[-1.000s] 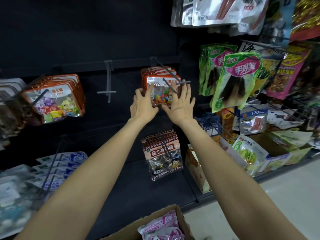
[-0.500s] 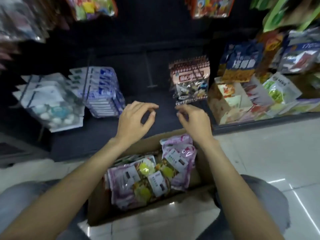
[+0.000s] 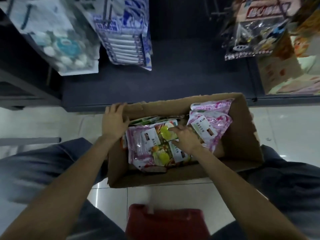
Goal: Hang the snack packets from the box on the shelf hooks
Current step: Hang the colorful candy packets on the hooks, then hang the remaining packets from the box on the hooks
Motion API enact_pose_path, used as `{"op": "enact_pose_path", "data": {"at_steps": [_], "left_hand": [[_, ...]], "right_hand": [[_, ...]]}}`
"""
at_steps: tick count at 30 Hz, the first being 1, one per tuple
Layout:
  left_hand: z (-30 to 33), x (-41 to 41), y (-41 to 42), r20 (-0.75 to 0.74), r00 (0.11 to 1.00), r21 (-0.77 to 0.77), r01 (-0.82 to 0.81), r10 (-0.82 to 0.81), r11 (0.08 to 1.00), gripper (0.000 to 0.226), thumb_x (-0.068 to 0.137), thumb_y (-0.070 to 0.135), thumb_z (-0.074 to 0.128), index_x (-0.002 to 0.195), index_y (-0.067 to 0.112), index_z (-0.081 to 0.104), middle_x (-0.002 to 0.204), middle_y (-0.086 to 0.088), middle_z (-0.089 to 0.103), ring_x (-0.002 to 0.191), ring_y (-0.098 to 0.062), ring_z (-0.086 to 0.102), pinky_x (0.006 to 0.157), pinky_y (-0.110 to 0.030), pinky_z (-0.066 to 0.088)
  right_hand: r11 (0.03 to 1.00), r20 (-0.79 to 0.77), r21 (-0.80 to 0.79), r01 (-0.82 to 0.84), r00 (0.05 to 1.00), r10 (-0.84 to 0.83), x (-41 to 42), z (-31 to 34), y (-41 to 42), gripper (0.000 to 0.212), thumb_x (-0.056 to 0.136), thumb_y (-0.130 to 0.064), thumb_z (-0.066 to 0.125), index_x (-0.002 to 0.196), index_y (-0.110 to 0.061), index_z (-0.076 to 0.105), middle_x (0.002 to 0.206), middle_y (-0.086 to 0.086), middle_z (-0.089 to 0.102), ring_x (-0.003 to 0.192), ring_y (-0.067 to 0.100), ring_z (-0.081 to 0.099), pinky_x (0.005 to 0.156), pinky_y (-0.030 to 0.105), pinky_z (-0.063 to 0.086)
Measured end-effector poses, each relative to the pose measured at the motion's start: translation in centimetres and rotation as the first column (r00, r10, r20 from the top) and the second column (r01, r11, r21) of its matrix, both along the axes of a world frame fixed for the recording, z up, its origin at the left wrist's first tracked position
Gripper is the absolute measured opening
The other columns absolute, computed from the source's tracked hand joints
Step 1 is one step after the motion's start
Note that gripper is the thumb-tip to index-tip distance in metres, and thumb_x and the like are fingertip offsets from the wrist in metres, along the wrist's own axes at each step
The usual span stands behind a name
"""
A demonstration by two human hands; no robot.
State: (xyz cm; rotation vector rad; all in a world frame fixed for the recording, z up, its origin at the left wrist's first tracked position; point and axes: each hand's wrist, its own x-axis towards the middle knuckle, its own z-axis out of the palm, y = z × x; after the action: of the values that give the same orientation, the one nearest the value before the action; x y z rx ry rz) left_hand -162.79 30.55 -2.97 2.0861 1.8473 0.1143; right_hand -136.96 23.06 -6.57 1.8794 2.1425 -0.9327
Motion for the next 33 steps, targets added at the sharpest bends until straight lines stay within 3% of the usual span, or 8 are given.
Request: {"op": "enact_pose_path", "data": {"at_steps": [4,7,12,14,19,25,29,33], "left_hand": [[-2.2,-2.1,1.5,-0.052,0.998,-0.026,0.025,-0.026,0.999,0.056,0.086,0.016,0.062,0.139,0.014,0.046,0.133,-0.016,0.050,0.124,-0.038,0.036,0.099,-0.049,0.036],[-2.6,-2.5,2.2,-0.062,0.997,-0.050,0.041,-0.044,0.998,0.049,0.088,0.018,0.057,0.137,0.018,0.048,0.131,-0.011,0.054,0.126,-0.034,0.035,0.100,-0.047,0.034],[-3.4,-2.6,1.5,-0.065,0.998,0.082,0.027,-0.022,0.996,0.043,0.085,0.014,0.054,0.127,0.022,0.056,0.115,-0.005,0.063,0.113,-0.033,0.043,0.090,-0.042,0.031],[-4.0,-2.7,1.3,-0.060,0.998,0.136,0.015,-0.007,0.991,0.043,0.083,0.013,0.053,0.124,0.023,0.058,0.108,-0.004,0.065,0.107,-0.033,0.046,0.086,-0.040,0.031],[-4.7,-2.5,0.7,-0.035,0.999,0.221,-0.007,0.015,0.975,0.049,0.077,0.011,0.051,0.124,0.023,0.059,0.104,-0.002,0.065,0.103,-0.031,0.045,0.082,-0.037,0.029],[-4.1,-2.9,0.5,-0.018,0.999,0.121,0.049,-0.048,0.991,0.059,0.078,0.010,0.060,0.135,0.020,0.050,0.116,-0.006,0.062,0.112,-0.035,0.043,0.089,-0.041,0.031],[-3.7,-3.1,0.2,-0.056,0.997,0.063,0.060,-0.056,0.996,0.064,0.080,0.011,0.062,0.141,0.020,0.044,0.124,-0.008,0.058,0.117,-0.035,0.040,0.093,-0.042,0.029],[-3.1,-2.6,0.0,-0.056,0.998,-0.015,0.042,-0.043,0.999,0.068,0.084,0.013,0.060,0.146,0.019,0.033,0.140,-0.009,0.044,0.128,-0.034,0.031,0.101,-0.043,0.025]], "right_hand": [[0.975,0.154,-0.095,-0.200,0.965,0.213,-3.2,-4.7,2.9,0.065,0.092,-0.013,0.056,0.149,-0.020,0.025,0.151,0.011,0.028,0.138,0.032,0.026,0.107,0.047,0.035],[0.946,0.196,-0.255,-0.198,0.948,0.251,-5.0,-7.9,2.4,0.075,0.086,-0.008,0.061,0.149,-0.021,0.023,0.149,0.010,0.025,0.134,0.033,0.029,0.103,0.049,0.037],[0.915,0.353,-0.326,-0.237,0.868,0.350,-6.3,-10.8,0.3,0.065,0.091,-0.019,0.054,0.148,-0.023,0.023,0.129,0.008,0.055,0.118,0.030,0.052,0.104,0.049,0.032],[0.923,0.331,-0.259,-0.285,0.871,0.362,-6.0,-11.2,0.0,0.047,0.095,-0.018,0.046,0.140,-0.027,0.038,0.121,0.003,0.060,0.112,0.027,0.056,0.104,0.047,0.029],[0.974,0.126,0.101,-0.203,0.974,0.190,-6.5,-10.5,4.2,0.040,0.095,-0.020,0.050,0.135,-0.021,0.051,0.142,0.008,0.040,0.132,0.031,0.034,0.106,0.046,0.024],[0.911,0.219,-0.262,-0.319,0.899,0.379,-7.4,-12.0,7.0,0.046,0.093,-0.033,0.056,0.137,-0.027,0.046,0.153,0.011,0.018,0.139,0.032,0.024,0.114,0.045,0.019],[0.939,0.346,-0.124,-0.321,0.873,0.344,-7.4,-10.7,5.4,0.034,0.096,-0.019,0.047,0.128,-0.024,0.054,0.145,0.012,0.027,0.123,0.037,0.039,0.103,0.048,0.028],[0.977,0.245,-0.017,-0.212,0.946,0.210,-5.8,-9.1,2.8,0.035,0.091,-0.011,0.053,0.124,-0.019,0.059,0.137,0.012,0.039,0.117,0.031,0.049,0.103,0.042,0.030]]}}
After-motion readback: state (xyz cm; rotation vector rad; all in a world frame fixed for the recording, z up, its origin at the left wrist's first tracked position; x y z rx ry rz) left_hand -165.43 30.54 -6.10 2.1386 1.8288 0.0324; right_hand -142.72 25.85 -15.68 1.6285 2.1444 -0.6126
